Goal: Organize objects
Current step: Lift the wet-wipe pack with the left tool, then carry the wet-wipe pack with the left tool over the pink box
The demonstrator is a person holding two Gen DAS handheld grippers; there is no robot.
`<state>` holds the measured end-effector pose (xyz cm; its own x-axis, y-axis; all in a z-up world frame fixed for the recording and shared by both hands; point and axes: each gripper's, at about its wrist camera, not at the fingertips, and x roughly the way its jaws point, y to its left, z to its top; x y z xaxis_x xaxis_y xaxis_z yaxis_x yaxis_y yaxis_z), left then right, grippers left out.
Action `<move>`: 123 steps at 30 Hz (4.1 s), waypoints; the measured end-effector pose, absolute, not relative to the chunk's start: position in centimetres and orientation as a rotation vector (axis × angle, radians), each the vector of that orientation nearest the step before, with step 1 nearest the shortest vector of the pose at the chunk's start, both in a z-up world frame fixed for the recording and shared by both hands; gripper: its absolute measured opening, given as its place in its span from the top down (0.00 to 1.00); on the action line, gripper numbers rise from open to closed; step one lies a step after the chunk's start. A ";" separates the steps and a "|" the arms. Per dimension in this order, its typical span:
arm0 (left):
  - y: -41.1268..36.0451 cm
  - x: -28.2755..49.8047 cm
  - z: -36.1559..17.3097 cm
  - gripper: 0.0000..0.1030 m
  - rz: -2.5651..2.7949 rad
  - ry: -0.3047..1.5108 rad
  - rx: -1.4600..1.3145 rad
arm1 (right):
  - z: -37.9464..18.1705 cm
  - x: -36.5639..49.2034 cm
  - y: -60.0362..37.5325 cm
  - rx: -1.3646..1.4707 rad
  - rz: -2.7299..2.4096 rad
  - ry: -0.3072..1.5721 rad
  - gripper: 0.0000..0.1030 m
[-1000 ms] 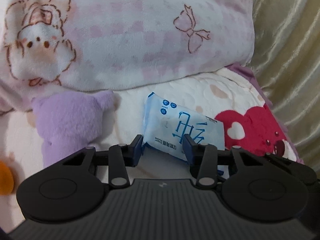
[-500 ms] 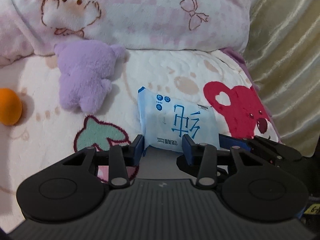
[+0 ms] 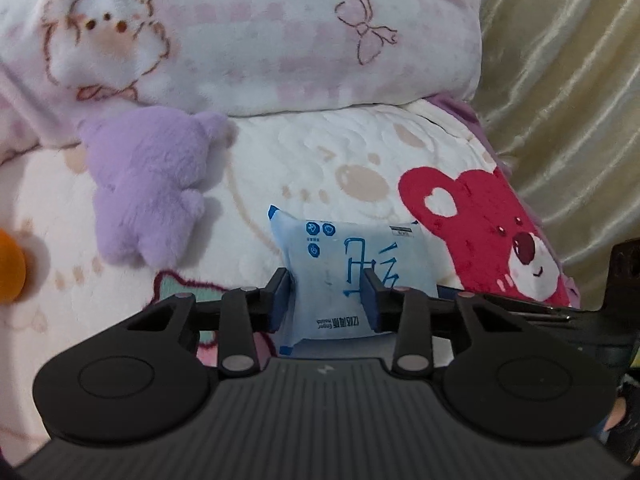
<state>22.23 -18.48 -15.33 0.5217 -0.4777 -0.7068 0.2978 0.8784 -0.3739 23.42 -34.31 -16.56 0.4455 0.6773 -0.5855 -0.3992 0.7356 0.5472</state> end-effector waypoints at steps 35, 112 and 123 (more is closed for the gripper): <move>-8.7 8.1 -10.8 0.69 -0.346 0.841 -0.210 | -13.6 13.4 -28.1 0.222 0.890 0.959 0.51; 16.0 3.8 5.1 0.66 -0.293 0.881 -0.317 | 5.9 -0.8 -7.3 -0.245 1.032 0.713 0.59; 18.5 10.0 -1.5 0.65 -0.268 0.961 -0.496 | 2.4 2.9 -2.0 -0.402 0.971 0.747 0.59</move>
<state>10.03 18.54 -1.48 0.5518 -0.4306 -0.7142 0.0018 0.8570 -0.5153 2.94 -2.04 2.35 0.3479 0.5929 -0.7263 -0.8540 0.5200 0.0154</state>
